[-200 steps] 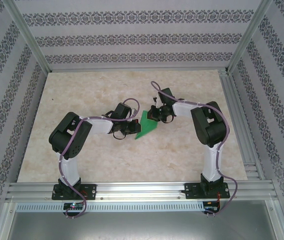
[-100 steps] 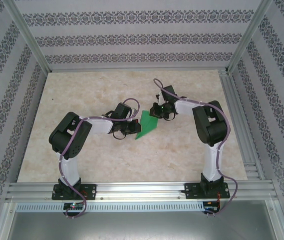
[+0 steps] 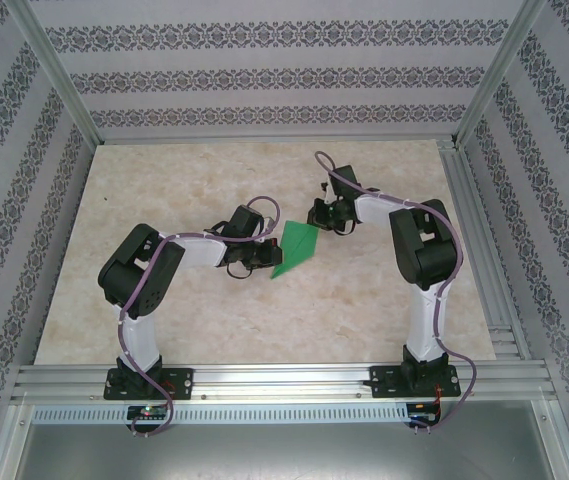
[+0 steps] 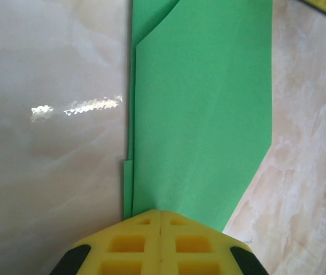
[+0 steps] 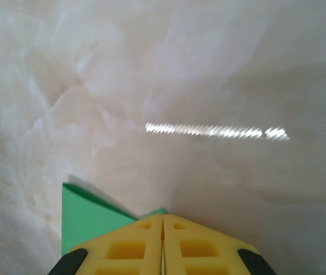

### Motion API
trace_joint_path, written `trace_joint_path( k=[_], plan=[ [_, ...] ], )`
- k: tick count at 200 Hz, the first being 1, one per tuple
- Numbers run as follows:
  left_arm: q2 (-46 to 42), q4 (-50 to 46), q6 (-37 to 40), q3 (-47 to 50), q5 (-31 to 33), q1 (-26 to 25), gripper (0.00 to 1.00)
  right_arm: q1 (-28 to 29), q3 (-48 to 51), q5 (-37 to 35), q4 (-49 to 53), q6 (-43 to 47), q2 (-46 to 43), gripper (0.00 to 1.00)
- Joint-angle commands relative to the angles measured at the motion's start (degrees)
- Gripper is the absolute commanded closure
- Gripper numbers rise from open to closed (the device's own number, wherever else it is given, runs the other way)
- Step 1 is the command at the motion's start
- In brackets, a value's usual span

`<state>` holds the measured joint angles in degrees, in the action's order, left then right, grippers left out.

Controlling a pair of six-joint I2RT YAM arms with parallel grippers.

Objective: Fold a paper plane with a square sheet of paper (pick it up from the middle)
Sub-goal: Fourth fold the wing at the center of the table.

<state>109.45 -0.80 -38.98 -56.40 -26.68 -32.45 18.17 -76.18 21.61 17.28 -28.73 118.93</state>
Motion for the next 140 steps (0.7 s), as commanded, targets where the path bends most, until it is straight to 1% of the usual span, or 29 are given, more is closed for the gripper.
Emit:
trace_joint_path(
  k=[1, 37, 73, 99, 140],
  plan=[
    [3.23, -8.10, 1.81, 1.12, 2.63, -0.56, 0.99, -0.95, -1.39, -4.99, -0.21, 0.97, -1.50, 0.90],
    [3.14, -8.15, 1.84, 0.83, 2.55, -0.54, 0.98, 0.23, 2.53, -3.81, -2.30, 0.66, -7.91, 0.89],
    [3.24, -8.21, 1.81, 0.61, 2.51, -0.60, 0.98, 3.36, 7.50, -2.23, -3.73, -0.30, -12.83, 0.89],
    [3.18, -8.38, 1.85, 0.50, 2.57, -0.60, 0.98, 6.32, 10.21, 0.77, -4.67, -2.01, -13.30, 0.89],
    [3.18, -8.17, 1.79, 0.50, 2.58, -0.60, 0.98, 9.36, 14.56, 6.23, -10.05, -6.79, -12.13, 0.89]
  ],
)
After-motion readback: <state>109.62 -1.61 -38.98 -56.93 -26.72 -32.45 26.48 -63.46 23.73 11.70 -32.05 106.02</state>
